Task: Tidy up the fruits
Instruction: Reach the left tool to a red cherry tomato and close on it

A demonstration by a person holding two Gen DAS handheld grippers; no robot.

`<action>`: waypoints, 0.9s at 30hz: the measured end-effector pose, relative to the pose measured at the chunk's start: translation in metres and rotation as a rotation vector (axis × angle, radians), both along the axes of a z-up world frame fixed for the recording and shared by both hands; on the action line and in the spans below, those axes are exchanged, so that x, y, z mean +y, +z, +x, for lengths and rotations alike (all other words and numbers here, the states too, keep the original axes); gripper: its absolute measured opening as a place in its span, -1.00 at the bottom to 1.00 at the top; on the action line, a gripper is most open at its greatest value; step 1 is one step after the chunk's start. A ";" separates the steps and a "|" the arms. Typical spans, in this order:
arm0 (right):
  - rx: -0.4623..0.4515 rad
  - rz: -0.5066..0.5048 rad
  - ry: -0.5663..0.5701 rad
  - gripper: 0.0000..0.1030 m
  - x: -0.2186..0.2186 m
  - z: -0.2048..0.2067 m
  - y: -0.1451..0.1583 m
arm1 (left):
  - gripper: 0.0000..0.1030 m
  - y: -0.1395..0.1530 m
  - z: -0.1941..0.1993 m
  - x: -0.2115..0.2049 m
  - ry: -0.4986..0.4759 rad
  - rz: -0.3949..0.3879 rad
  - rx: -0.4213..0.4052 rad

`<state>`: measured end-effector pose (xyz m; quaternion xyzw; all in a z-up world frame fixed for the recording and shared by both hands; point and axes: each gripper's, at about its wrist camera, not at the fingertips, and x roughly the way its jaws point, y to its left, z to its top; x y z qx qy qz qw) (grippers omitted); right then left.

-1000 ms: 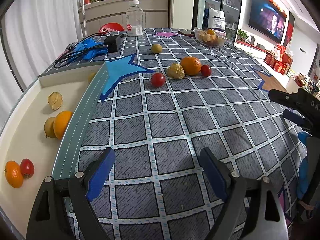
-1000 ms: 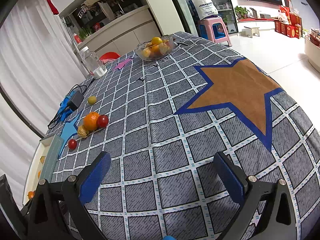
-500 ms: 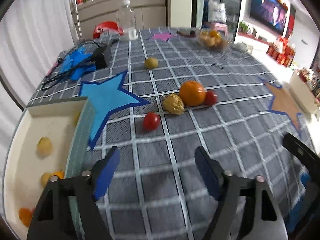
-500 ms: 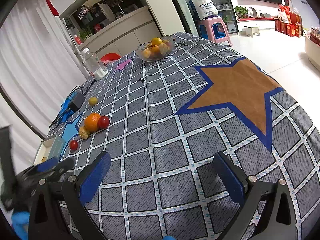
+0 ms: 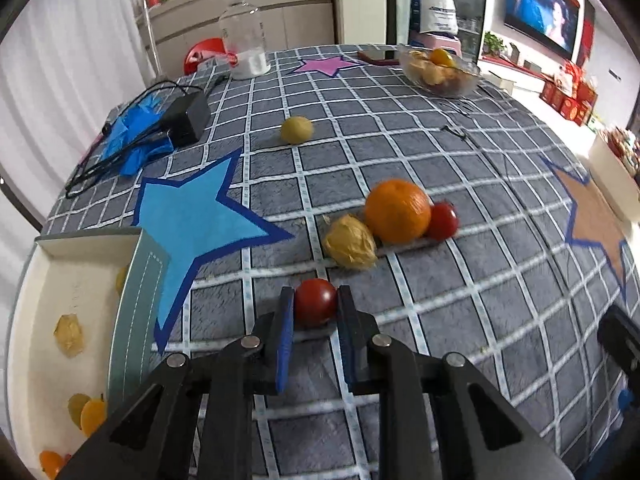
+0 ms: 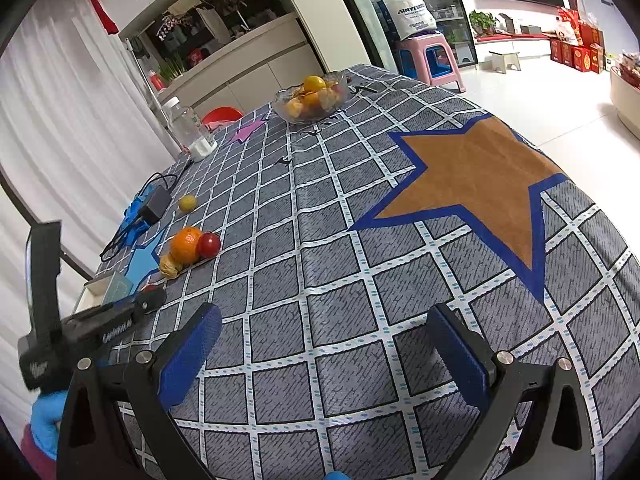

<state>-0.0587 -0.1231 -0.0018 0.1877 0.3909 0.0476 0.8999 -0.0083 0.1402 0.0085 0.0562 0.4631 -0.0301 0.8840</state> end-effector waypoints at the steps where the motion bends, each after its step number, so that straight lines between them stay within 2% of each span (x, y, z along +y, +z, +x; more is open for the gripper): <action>1: 0.000 0.000 0.000 1.00 0.000 0.000 0.000 | -0.57 0.000 -0.006 0.001 -0.002 -0.006 0.000; 4: 0.003 -0.006 0.000 1.00 0.001 0.000 0.000 | -0.56 0.001 -0.036 0.010 0.001 -0.050 -0.010; 8: 0.026 -0.060 0.002 1.00 0.008 0.004 0.000 | -0.56 -0.002 -0.074 0.023 0.030 -0.030 -0.073; 11: 0.069 -0.171 0.005 1.00 0.023 0.010 -0.001 | -0.56 -0.002 -0.088 0.038 0.049 -0.107 -0.073; 15: 0.135 -0.364 0.068 1.00 0.052 0.021 -0.007 | -0.54 -0.003 -0.090 0.043 0.046 -0.133 -0.082; 16: 0.139 -0.380 0.094 1.00 0.059 0.024 -0.008 | -0.54 -0.003 -0.090 0.043 0.045 -0.136 -0.082; 21: 0.111 -0.296 0.213 1.00 0.088 0.044 -0.001 | -0.54 -0.003 -0.093 0.046 0.043 -0.162 -0.088; 27: 0.012 -0.301 0.219 1.00 0.112 0.085 0.015 | -0.54 -0.003 -0.094 0.050 0.044 -0.196 -0.090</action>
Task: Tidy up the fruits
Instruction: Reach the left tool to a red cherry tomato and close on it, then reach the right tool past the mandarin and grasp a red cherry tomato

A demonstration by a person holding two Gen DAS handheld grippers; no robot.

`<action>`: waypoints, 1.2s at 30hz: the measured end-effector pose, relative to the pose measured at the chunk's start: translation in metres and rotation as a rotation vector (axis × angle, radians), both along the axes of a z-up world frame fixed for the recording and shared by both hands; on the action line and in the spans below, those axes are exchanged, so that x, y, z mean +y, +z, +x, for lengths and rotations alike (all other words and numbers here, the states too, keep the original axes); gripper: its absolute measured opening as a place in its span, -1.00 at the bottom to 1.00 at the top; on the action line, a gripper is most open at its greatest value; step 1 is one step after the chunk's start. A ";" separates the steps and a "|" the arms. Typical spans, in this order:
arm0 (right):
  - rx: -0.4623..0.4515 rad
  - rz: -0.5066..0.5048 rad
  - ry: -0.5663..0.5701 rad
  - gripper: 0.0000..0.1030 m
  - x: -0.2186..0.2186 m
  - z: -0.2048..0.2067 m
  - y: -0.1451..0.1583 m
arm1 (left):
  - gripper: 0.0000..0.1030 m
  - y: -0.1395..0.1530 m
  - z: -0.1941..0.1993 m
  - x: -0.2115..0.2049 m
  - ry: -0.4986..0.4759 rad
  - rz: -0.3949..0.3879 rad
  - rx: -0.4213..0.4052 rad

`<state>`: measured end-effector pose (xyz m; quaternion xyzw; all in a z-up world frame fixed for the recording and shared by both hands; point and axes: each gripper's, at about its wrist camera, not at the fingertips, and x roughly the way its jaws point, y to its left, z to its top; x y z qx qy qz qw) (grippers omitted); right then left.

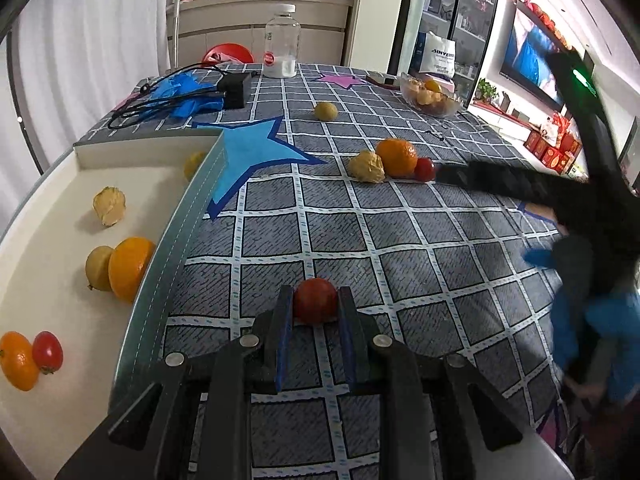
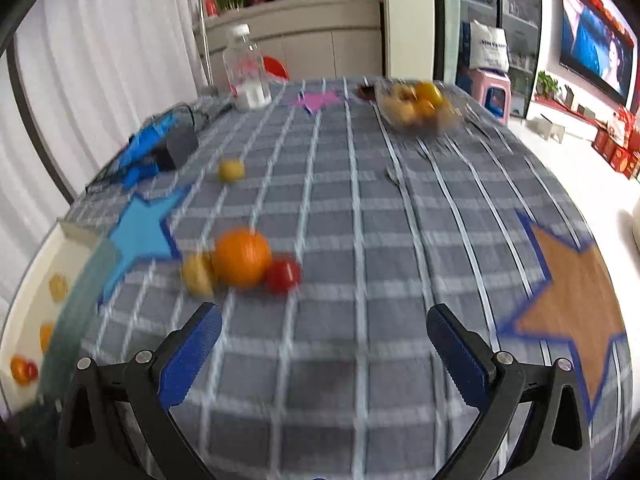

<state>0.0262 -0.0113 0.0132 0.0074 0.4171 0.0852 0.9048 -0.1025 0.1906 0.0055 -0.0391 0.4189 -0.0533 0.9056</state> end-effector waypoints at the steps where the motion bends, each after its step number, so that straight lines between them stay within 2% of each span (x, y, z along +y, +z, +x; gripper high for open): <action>1: -0.006 0.011 0.007 1.00 0.004 0.009 0.001 | -0.54 0.000 0.000 0.000 0.000 -0.003 0.000; 5: 0.017 0.052 0.052 0.96 0.016 0.031 -0.003 | -0.54 0.000 0.000 0.001 0.000 -0.009 0.000; 9: 0.051 0.073 0.096 0.58 0.027 0.043 -0.013 | -0.54 0.000 0.000 0.001 0.000 -0.011 0.000; 11: 0.052 0.109 0.098 0.54 0.027 0.044 -0.017 | -0.54 0.000 0.000 0.001 0.000 -0.009 0.000; 12: 0.049 0.110 0.099 0.28 0.027 0.042 -0.018 | -0.54 0.000 0.000 0.001 0.000 -0.010 0.000; 13: 0.052 0.127 0.119 0.11 0.027 0.040 -0.017 | -0.54 0.000 0.000 0.001 0.000 -0.011 0.000; 21: 0.067 0.149 0.129 0.07 0.015 0.013 -0.013 | -0.54 0.000 -0.001 -0.001 0.000 0.001 0.000; 22: 0.063 0.153 0.134 0.03 0.012 0.007 -0.011 | -0.54 0.000 -0.001 -0.001 0.000 0.002 -0.001; 23: 0.057 0.157 0.139 -0.19 0.010 0.002 -0.009 | -0.54 0.000 -0.001 -0.002 0.000 0.006 -0.001; 27: 0.045 0.175 0.150 -0.20 0.000 -0.020 0.002 | -0.54 0.000 -0.002 -0.005 0.000 0.021 -0.001; 29: 0.029 0.151 0.164 -0.20 -0.001 -0.029 0.005 | -0.54 -0.001 -0.002 -0.006 0.000 0.026 -0.001; 30: 0.000 0.107 0.161 -0.17 -0.001 -0.036 0.008 | -0.54 -0.001 -0.001 -0.005 0.000 0.028 0.000; 31: -0.017 0.075 0.159 -0.11 0.000 -0.039 0.009 | -0.54 -0.001 -0.001 -0.006 0.000 0.032 -0.001; 33: -0.023 0.039 0.156 0.33 0.000 -0.044 0.009 | -0.54 -0.001 -0.001 -0.007 0.001 0.038 -0.001; 34: -0.028 0.034 0.154 0.63 -0.001 -0.046 0.009 | -0.54 -0.001 -0.001 -0.007 0.001 0.040 -0.001; 36: -0.041 0.025 0.154 0.65 -0.003 -0.050 0.010 | -0.54 -0.001 -0.001 -0.008 0.001 0.047 -0.001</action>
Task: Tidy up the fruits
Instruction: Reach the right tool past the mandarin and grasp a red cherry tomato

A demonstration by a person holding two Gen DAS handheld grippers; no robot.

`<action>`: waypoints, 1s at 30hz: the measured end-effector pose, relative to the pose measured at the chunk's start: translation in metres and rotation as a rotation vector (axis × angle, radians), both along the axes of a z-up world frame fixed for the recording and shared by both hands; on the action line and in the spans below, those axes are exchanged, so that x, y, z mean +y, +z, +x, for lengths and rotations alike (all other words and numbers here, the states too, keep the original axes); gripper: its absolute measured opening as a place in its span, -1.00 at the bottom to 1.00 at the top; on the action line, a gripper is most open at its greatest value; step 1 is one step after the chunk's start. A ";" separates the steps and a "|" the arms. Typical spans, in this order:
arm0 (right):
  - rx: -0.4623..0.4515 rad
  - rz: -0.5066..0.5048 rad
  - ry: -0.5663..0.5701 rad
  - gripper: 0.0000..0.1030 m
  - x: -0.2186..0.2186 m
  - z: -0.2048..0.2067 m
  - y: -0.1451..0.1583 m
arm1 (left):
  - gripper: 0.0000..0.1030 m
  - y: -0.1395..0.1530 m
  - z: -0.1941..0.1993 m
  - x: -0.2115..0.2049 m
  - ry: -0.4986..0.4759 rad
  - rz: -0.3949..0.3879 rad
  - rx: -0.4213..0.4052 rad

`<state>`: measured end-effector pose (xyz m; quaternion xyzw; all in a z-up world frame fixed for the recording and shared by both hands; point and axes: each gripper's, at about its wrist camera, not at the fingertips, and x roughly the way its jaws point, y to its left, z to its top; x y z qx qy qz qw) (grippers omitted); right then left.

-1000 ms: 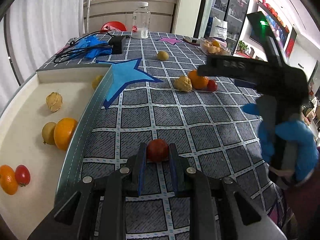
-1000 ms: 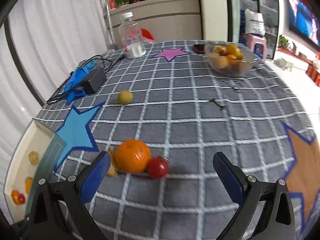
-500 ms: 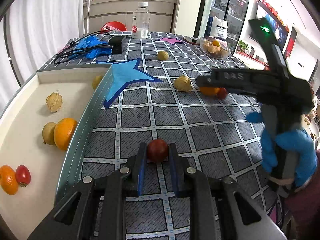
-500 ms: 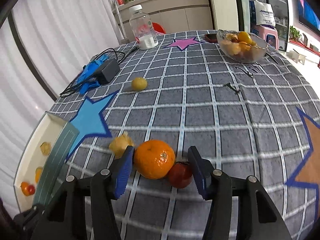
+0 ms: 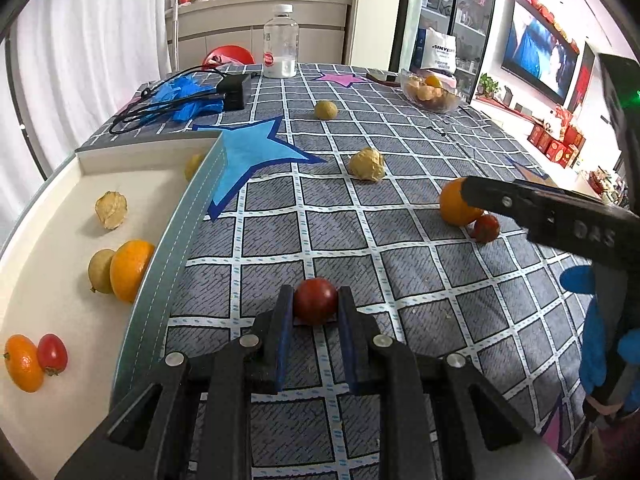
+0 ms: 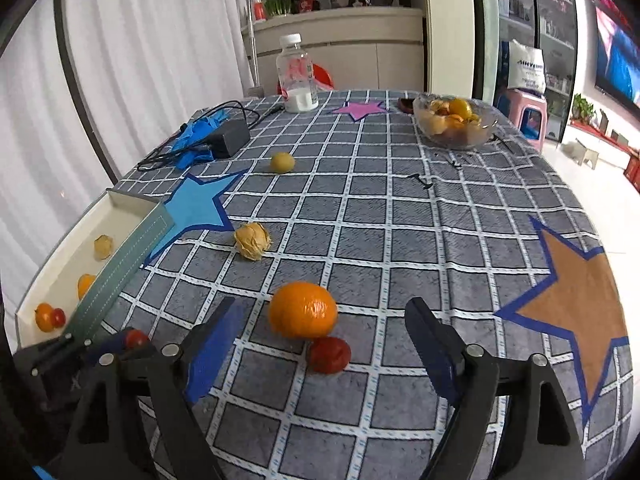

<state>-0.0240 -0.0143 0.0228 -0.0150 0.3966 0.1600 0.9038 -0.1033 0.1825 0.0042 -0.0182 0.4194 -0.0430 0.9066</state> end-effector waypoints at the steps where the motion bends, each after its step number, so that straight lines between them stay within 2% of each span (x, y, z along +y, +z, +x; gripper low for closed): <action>1: 0.001 -0.009 0.006 0.65 0.000 -0.002 -0.001 | -0.54 0.000 0.000 0.000 0.000 0.003 0.000; 6: 0.030 -0.065 0.012 0.65 0.002 0.002 -0.015 | -0.54 0.000 0.000 -0.003 0.000 0.020 0.000; 10: 0.080 -0.040 0.014 0.65 -0.001 0.010 -0.025 | -0.54 0.000 0.000 -0.003 0.000 0.021 0.000; 11: 0.074 -0.028 0.013 0.57 -0.002 0.010 -0.024 | -0.54 0.000 0.000 -0.003 0.000 0.023 0.000; 12: 0.073 -0.010 0.015 0.24 -0.003 0.011 -0.023 | -0.54 0.000 0.000 -0.004 0.000 0.027 0.000; 13: 0.083 0.003 0.021 0.08 -0.004 0.011 -0.025 | -0.54 0.000 0.000 -0.004 0.000 0.028 0.000; 14: 0.085 0.010 0.020 -0.24 -0.004 0.012 -0.025 | -0.54 0.000 0.000 -0.004 0.000 0.030 0.000; 17: 0.091 0.034 0.008 -0.55 -0.009 0.011 -0.024 | -0.54 0.000 0.000 -0.004 0.000 0.026 0.000; 22: 0.083 0.103 -0.011 -0.55 -0.030 -0.004 -0.016 | -0.54 0.000 0.000 -0.004 0.000 0.026 -0.001; 30: 0.094 0.154 -0.021 -0.55 -0.043 -0.021 -0.012 | -0.54 0.000 -0.001 0.000 -0.001 -0.002 -0.004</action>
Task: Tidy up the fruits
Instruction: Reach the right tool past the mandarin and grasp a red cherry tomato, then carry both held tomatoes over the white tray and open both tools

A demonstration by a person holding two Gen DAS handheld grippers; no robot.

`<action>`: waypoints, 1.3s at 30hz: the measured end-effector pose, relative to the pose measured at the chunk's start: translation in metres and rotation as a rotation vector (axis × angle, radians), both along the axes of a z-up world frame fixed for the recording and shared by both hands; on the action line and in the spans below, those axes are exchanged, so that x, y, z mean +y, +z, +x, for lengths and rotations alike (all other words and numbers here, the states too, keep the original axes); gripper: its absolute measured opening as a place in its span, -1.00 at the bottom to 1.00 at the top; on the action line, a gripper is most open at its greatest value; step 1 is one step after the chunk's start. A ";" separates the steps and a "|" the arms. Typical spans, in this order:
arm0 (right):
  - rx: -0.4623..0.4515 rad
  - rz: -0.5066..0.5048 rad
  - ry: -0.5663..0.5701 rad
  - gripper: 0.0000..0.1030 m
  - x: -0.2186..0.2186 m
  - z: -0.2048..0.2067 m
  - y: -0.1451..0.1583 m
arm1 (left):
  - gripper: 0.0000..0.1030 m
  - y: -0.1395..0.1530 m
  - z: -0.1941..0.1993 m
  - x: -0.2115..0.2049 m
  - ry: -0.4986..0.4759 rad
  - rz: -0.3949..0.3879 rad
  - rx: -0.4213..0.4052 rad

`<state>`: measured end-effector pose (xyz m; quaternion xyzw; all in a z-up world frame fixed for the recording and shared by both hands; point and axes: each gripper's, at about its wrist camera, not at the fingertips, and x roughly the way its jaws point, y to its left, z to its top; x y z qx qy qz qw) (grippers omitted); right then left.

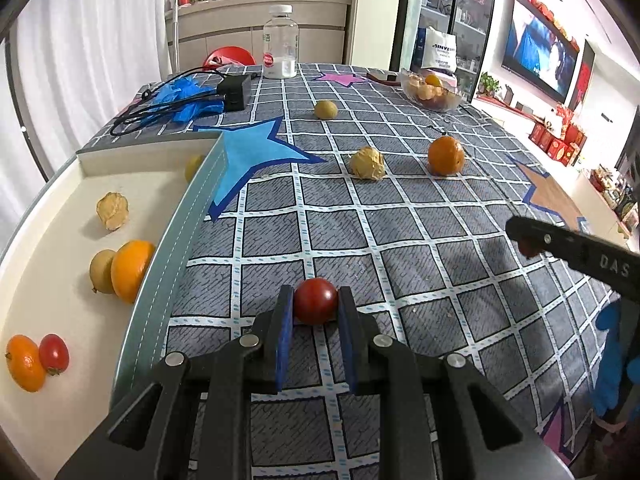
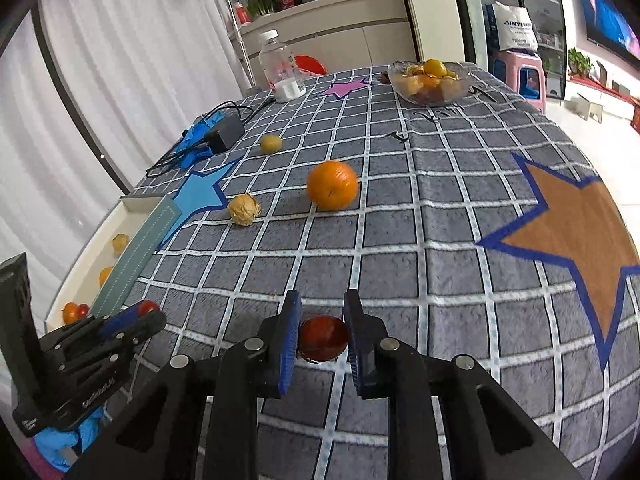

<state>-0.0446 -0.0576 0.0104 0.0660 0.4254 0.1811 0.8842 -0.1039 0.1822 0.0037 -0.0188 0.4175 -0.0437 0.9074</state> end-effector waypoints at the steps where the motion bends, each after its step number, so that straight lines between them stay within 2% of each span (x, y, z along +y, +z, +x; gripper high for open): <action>1: 0.003 0.007 0.000 -0.55 -0.001 -0.001 0.000 | -0.54 0.000 -0.001 0.002 -0.001 -0.008 -0.001; 10: 0.026 0.079 0.004 -0.55 -0.008 -0.010 0.008 | -0.55 0.011 -0.013 0.021 -0.007 -0.091 0.002; 18: 0.034 0.106 0.033 -0.55 0.011 -0.008 0.018 | -0.55 0.047 -0.029 0.049 0.039 -0.086 -0.086; 29: 0.013 0.093 0.134 -0.55 0.079 -0.001 0.037 | -0.55 0.055 -0.035 0.105 0.150 -0.066 -0.117; 39: 0.006 0.077 0.281 -0.55 0.170 0.002 0.048 | -0.55 0.046 -0.038 0.143 0.248 -0.010 -0.111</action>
